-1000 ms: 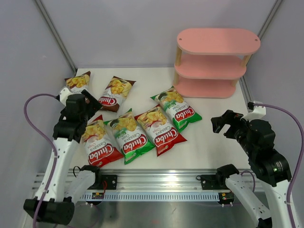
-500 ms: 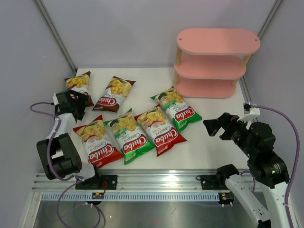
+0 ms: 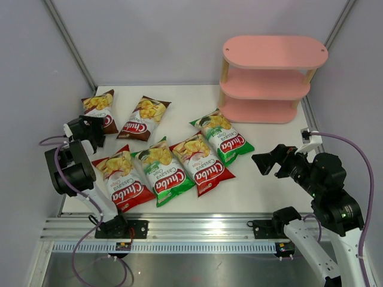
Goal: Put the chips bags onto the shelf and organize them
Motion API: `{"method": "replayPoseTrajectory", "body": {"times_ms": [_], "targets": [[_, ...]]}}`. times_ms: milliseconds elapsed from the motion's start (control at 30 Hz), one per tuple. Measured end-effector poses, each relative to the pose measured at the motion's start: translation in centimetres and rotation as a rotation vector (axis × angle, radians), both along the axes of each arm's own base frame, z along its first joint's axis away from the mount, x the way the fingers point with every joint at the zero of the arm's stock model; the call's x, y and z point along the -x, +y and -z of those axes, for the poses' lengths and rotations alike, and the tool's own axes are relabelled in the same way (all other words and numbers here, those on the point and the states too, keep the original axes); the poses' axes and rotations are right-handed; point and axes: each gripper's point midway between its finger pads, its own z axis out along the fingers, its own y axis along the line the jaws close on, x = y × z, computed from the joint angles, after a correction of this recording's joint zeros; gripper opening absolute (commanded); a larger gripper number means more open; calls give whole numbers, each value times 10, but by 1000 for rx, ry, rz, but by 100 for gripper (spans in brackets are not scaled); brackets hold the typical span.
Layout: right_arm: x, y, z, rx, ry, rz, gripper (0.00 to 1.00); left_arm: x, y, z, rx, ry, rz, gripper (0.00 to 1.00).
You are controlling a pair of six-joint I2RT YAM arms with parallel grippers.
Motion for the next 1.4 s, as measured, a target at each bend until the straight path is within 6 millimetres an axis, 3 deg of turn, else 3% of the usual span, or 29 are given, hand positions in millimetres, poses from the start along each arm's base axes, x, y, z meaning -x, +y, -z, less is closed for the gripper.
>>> {"method": "replayPoseTrajectory", "body": {"times_ms": [200,333,367,433,467,533,733,767,967,1167,1333,1400], "targets": [[0,4,2,3,10,-26,99,-15,6,17,19,-43,-16,99],[0,4,2,3,9,-25,99,-24,7,21,29,-71,-16,84],[0,4,2,3,10,-26,99,-25,6,22,27,-67,-16,69],[0,4,3,3,13,-26,99,-25,5,23,25,-63,-17,54],[-1,5,3,4,15,-26,99,-26,4,24,21,-64,-15,41],[-2,6,5,3,20,-31,99,-29,3,21,14,-75,-10,33],[-5,9,10,-1,34,-42,99,-37,-1,6,-19,-134,7,24],[-5,9,10,-1,35,-43,100,-37,-2,3,-24,-142,9,18],[-9,11,15,-7,48,-44,100,-43,-15,-37,-60,-226,48,9],[-14,14,20,-20,64,-42,100,-43,-32,-94,-117,-355,107,2],[-19,24,23,-61,75,-67,99,-38,-57,-145,-148,-466,172,3],[-23,31,23,-96,85,-91,99,-34,-76,-166,-155,-512,214,3]]}}
